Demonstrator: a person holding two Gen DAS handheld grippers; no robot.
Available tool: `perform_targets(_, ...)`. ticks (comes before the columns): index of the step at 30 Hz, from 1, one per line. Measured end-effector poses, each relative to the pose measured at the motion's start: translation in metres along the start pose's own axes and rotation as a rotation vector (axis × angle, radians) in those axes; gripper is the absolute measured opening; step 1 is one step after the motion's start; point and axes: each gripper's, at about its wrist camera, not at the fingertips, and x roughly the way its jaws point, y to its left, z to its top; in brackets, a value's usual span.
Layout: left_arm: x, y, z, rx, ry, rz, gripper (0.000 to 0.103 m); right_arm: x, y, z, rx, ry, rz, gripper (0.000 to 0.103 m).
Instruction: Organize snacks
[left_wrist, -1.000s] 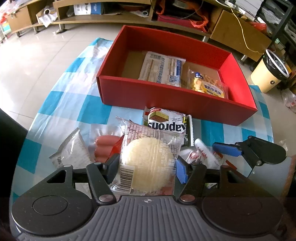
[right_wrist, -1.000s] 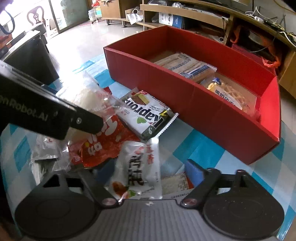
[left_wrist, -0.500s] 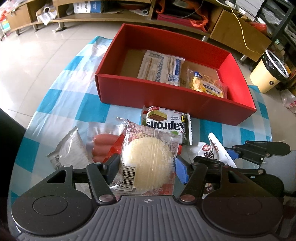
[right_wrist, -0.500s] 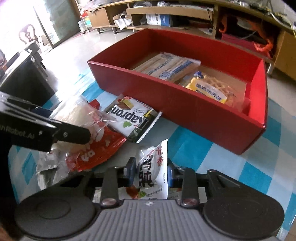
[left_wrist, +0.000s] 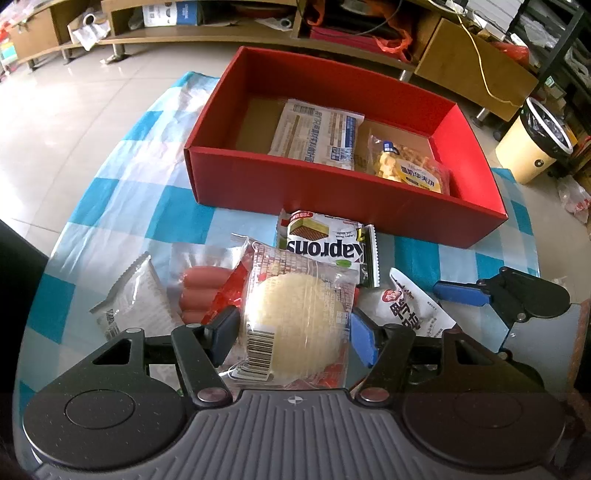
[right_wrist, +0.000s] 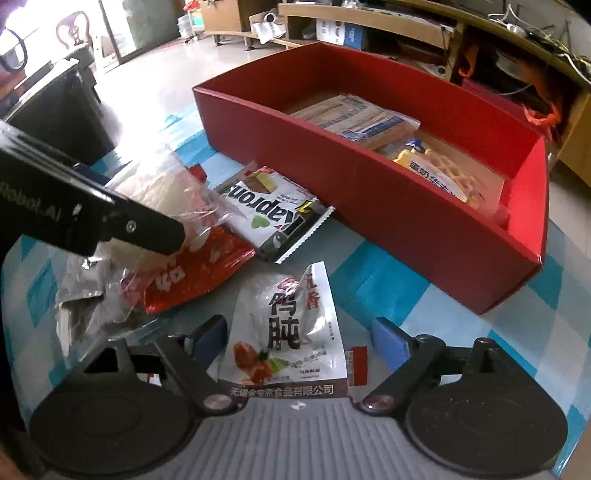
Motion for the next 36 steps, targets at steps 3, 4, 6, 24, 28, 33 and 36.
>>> perform_targets(3, -0.001, 0.001, 0.000, -0.002, -0.002, -0.004, 0.071, -0.004, 0.003, 0.000, -0.063, -0.014, -0.036, 0.085)
perform_targets(4, -0.001, 0.001, 0.000, -0.002, 0.000, -0.005, 0.071, -0.004, 0.004, 0.000, -0.083, -0.017, -0.049, 0.085)
perform_targets(6, -0.001, 0.001, 0.000, -0.001, 0.002, -0.006, 0.071, -0.001, 0.003, 0.002, -0.086, -0.013, -0.045, 0.085)
perform_targets(24, -0.004, 0.000, 0.001, 0.003, -0.006, -0.012, 0.070, -0.014, -0.017, 0.005, 0.057, -0.056, -0.011, 0.054)
perform_targets(28, -0.007, -0.003, 0.004, 0.004, -0.018, -0.022, 0.069, -0.025, -0.026, 0.008, 0.108, -0.093, 0.006, 0.054)
perform_targets(33, -0.007, -0.008, 0.004, 0.021, -0.026, -0.022, 0.067, -0.033, -0.034, 0.011, 0.141, -0.122, 0.012, 0.054)
perform_targets(36, -0.007, -0.010, 0.003, 0.026, -0.031, -0.008, 0.057, -0.035, -0.037, 0.012, 0.150, -0.130, 0.010, 0.054)
